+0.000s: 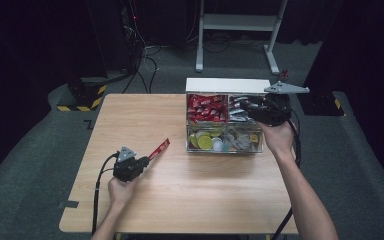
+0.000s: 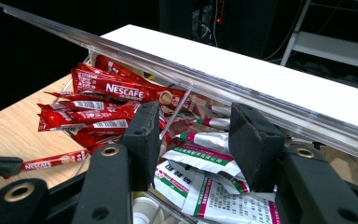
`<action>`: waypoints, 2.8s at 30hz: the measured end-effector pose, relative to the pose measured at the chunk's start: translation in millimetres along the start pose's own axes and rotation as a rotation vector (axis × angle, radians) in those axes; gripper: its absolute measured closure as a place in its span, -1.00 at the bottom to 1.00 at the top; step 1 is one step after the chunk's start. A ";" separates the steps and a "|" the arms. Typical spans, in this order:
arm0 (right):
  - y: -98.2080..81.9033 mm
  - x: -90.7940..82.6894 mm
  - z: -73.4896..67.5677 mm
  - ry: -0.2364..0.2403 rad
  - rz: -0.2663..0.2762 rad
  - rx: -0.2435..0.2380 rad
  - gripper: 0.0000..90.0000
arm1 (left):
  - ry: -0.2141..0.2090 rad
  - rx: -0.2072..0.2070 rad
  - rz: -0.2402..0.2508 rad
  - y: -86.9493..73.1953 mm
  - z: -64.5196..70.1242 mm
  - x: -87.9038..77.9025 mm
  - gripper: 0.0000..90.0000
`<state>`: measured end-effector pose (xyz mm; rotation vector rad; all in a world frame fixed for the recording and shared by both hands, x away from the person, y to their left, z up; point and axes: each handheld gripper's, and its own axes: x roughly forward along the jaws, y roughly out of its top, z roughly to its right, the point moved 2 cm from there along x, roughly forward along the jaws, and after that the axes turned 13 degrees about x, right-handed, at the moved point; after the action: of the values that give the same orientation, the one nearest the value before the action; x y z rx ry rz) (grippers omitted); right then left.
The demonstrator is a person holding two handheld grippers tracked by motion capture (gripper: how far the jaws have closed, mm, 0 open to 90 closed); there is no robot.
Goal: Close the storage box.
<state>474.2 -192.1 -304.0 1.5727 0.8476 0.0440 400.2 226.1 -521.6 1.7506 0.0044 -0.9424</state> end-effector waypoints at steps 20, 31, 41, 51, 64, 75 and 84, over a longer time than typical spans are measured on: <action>-2.0 -2.5 3.2 0.001 0.004 0.008 0.19 | 0.046 -0.046 0.027 -5.2 -7.3 -14.0 0.16; -7.2 -10.1 9.2 0.001 0.008 0.017 0.18 | 0.196 -0.066 -0.053 -26.6 -28.4 -22.2 0.03; -12.5 -11.6 11.0 0.002 0.008 0.018 0.18 | 0.207 -0.088 -0.113 -40.3 -34.9 -18.1 -0.04; -27.0 -15.8 14.6 0.023 0.013 0.026 0.18 | 0.215 -0.069 -0.124 -39.5 -32.6 -16.1 -0.17; -40.0 -16.0 19.4 0.013 -0.012 0.031 0.18 | 0.212 -0.065 -0.128 -39.2 -31.7 -15.7 -0.24; -54.6 -13.6 24.0 0.017 -0.026 0.041 0.16 | 0.212 -0.066 -0.127 -39.2 -31.5 -15.5 -0.24; -65.1 -11.4 20.2 0.013 -0.022 0.019 0.16 | 0.212 -0.067 -0.128 -39.3 -31.3 -15.6 -0.25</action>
<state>444.4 -219.1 -360.2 1.5821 0.8773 0.0308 390.8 273.9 -541.2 1.7965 0.2852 -0.8336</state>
